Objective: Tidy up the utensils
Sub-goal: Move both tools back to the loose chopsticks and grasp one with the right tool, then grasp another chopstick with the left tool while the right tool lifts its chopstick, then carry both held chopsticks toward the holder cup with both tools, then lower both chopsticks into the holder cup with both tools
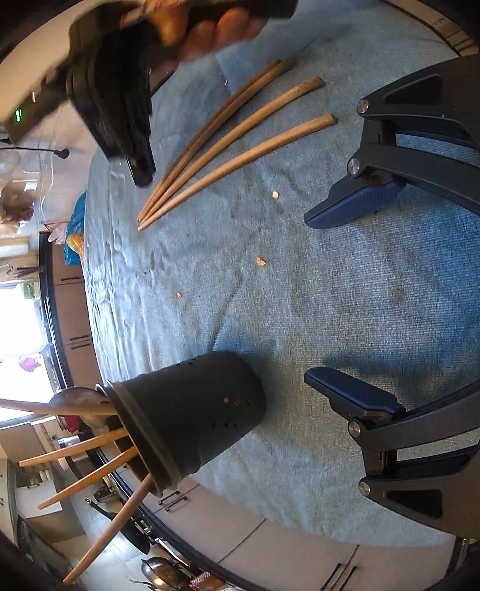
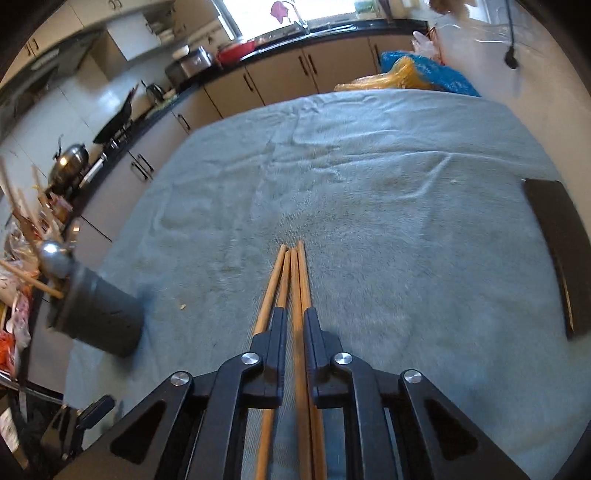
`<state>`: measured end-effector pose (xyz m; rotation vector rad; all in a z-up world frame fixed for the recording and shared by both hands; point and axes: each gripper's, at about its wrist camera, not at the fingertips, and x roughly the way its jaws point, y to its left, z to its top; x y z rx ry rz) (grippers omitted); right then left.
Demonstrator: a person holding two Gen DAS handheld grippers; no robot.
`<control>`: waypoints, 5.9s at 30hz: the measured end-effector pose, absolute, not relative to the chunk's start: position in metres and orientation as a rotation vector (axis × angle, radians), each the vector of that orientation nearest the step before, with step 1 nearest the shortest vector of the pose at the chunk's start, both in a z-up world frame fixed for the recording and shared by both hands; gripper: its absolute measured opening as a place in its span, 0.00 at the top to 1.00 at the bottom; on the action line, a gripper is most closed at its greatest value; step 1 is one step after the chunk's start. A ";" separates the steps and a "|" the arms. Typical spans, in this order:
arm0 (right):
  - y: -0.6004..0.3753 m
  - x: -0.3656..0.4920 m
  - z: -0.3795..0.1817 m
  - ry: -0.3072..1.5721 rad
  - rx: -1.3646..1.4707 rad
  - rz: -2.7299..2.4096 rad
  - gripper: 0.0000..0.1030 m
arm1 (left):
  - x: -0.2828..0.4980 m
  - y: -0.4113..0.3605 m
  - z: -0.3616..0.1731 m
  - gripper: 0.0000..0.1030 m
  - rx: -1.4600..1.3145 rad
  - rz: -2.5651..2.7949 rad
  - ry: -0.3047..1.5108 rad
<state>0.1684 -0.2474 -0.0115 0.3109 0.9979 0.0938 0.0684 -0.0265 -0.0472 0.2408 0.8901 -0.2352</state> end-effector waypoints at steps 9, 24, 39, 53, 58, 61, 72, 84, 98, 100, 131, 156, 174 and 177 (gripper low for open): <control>-0.246 0.189 -0.024 1.040 0.255 0.056 0.91 | 0.070 -0.019 -0.047 0.26 0.193 -0.255 0.920; -0.243 0.185 -0.022 1.063 0.001 -0.035 0.93 | 0.073 -0.027 -0.048 0.26 0.221 -0.235 0.929; -0.310 0.101 -0.023 0.977 0.280 -0.048 0.93 | 0.157 -0.085 -0.021 0.45 0.080 -0.301 1.140; -0.321 0.096 -0.026 0.960 0.374 0.022 0.93 | 0.222 -0.128 -0.035 0.61 0.103 -0.218 1.216; -0.321 0.099 -0.026 0.970 0.370 0.030 0.93 | 0.229 -0.137 -0.035 0.61 0.124 -0.219 1.211; -0.321 0.100 -0.026 0.977 0.366 0.035 0.93 | 0.230 -0.140 -0.033 0.61 0.119 -0.232 1.215; -0.316 0.114 -0.024 1.020 0.313 0.024 0.92 | 0.240 -0.150 -0.042 0.75 0.166 -0.200 1.202; -0.307 0.124 -0.013 0.997 0.257 0.023 0.93 | 0.210 -0.137 -0.026 0.94 0.141 -0.277 1.130; -0.261 0.009 0.079 0.464 0.267 0.043 0.93 | 0.100 -0.075 0.066 0.94 0.080 -0.312 0.801; -0.253 0.000 0.082 0.435 0.249 0.039 0.93 | 0.093 -0.070 0.071 0.94 0.086 -0.314 0.777; -0.198 -0.016 0.110 0.345 0.224 0.109 0.93 | 0.056 0.017 0.110 0.94 -0.045 -0.254 0.667; -0.139 0.021 0.171 0.270 0.176 0.244 0.93 | 0.049 0.057 0.165 0.94 -0.078 -0.239 0.588; -0.082 0.093 0.219 0.162 0.181 0.270 0.93 | 0.084 0.077 0.228 0.94 -0.074 -0.173 0.458; -0.077 0.108 0.213 0.167 0.210 0.266 0.93 | 0.098 0.077 0.217 0.94 -0.078 -0.163 0.477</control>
